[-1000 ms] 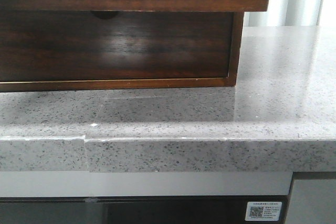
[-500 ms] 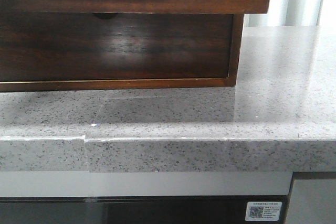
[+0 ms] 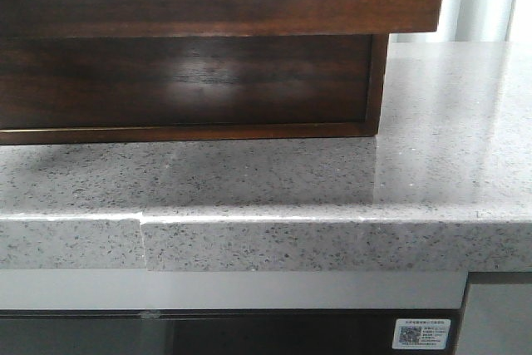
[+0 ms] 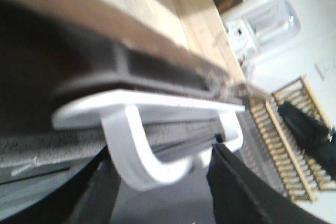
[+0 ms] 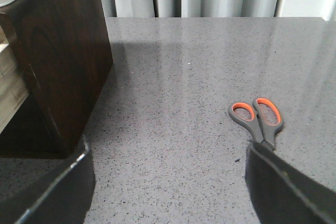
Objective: Put scissors in drawer with both arms
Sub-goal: 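Pull the drawer open toward the robot with the left gripper, then lower the right gripper onto the grey-orange scissors and grasp them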
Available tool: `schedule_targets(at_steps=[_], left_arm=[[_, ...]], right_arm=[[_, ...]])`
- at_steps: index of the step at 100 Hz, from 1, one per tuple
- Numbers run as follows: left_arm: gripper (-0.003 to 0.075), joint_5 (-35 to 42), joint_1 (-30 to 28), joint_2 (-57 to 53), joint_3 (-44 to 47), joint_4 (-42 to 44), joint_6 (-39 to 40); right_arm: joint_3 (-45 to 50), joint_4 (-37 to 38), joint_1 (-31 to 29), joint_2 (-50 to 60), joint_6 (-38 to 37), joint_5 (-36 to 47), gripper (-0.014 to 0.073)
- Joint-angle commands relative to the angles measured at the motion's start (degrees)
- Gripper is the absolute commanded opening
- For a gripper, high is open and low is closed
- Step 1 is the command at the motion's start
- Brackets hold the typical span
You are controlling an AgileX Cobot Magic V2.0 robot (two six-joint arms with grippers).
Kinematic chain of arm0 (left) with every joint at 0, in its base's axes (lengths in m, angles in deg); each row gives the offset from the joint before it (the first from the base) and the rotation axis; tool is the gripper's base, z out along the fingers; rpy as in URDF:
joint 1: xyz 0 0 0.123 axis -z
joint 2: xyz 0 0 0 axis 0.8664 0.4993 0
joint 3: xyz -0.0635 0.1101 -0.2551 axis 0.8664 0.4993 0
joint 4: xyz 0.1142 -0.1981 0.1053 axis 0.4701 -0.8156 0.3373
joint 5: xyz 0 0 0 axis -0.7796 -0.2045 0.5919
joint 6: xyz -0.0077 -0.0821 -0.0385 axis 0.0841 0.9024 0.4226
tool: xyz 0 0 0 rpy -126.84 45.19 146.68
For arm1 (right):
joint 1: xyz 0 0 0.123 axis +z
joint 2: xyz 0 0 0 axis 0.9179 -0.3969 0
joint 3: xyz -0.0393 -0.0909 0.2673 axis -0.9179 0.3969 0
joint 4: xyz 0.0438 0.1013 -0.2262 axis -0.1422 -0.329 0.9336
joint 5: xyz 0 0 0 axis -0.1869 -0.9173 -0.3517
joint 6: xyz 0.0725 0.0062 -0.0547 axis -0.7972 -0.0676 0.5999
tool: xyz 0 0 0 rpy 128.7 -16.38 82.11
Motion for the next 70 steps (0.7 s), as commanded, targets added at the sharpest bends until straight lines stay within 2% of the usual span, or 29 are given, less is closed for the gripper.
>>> schedule_targets(at_steps=[1,33,53,70], left_arm=[[0.0391,-1.5,0.1,-0.1,-1.8,-1.4,-0.7],[0.0389,-1.7,0.1,-0.6,-3.0,8.5,-0.2],[0.0389,-3.9,0.1,-5.6,-9.0,28.5,13.2],[0.0389,-4.7,1.3,-10.2,-16.9,41.0,18.6]], right_arm=[[-2.0,0.4,-0.4,-0.9,0.0,4.3,0.0535],[-2.0,0.6,-0.4,-0.9,0.0,4.3,0.0535],[-2.0,0.6,-0.4,-0.9,0.0,4.3,0.0535],[-2.0,0.6,-0.4,-0.9,0.0,4.3,0.0535]])
